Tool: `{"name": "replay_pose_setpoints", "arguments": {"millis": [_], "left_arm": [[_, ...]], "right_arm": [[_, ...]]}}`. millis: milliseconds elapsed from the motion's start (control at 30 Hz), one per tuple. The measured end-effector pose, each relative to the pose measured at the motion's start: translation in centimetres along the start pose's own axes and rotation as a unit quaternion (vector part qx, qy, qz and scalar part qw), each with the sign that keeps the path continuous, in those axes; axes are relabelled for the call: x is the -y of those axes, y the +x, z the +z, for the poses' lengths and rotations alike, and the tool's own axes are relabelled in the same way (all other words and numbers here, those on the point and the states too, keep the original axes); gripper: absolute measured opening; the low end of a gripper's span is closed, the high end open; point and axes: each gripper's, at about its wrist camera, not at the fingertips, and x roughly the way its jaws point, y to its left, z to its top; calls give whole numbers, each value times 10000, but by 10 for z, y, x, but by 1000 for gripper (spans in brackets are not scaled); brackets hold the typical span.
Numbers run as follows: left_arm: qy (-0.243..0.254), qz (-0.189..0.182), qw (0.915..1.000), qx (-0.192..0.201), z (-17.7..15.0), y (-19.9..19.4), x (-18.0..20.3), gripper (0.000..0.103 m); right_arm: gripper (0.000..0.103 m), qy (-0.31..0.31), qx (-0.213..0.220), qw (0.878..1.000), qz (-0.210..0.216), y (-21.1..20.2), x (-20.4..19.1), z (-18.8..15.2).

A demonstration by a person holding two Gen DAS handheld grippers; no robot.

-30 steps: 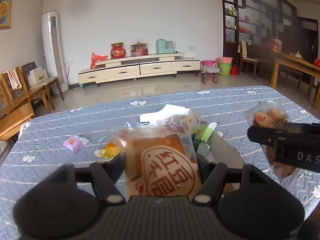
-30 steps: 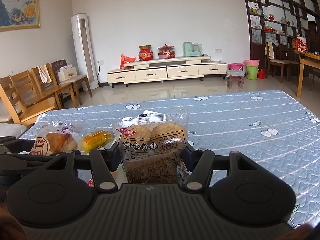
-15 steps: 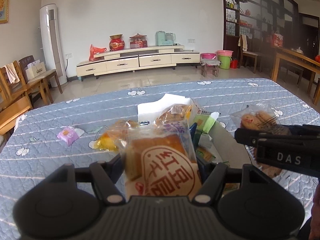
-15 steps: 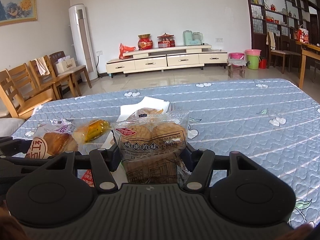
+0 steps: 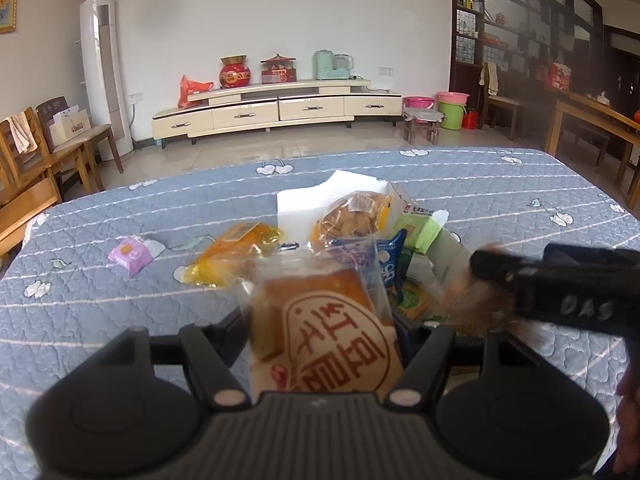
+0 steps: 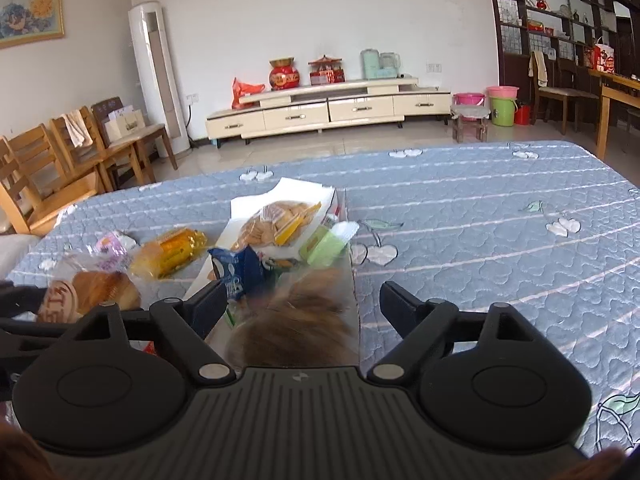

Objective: Organize snacks
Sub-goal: 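Open both tools to drop the two packets into the white box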

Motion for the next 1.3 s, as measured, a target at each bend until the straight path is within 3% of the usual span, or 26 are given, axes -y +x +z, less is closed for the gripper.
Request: {"name": "replay_pose_setpoints", "arguments": {"millis": [133,233,300,333,367,633,833,1000,1300], "left_arm": [[57,-160,9999,-1,1,4,6,69],[85,-486,9988,-24,3,8,12,70],[64,-645,9979,-90,5,10,13,77],[39,-664,9977,-105,5,11,12,89],[18,-628,9980,-40,4,9,11,95],[-301,-251,9991,181,12,-10,-16,95],[-364,414,9981,261,19,-25,-39,95],[-501,735,9958,238,19,-32,-59,95],[-672,987,9925,266,12,-42,-89,95]], "right_arm": [[103,61,268,9995,-135,-13,5,7],[103,91,411,9989,-215,-20,7,13],[103,82,482,9985,-246,-22,5,16],[103,54,504,9984,-256,-23,4,17],[103,5,518,9983,-261,-23,2,19],[103,-149,662,9975,-176,-29,-5,15],[103,-350,607,9975,24,-28,-18,11],[103,-503,537,9971,183,-26,-32,8],[103,-674,433,9959,415,-14,-51,10]]}}
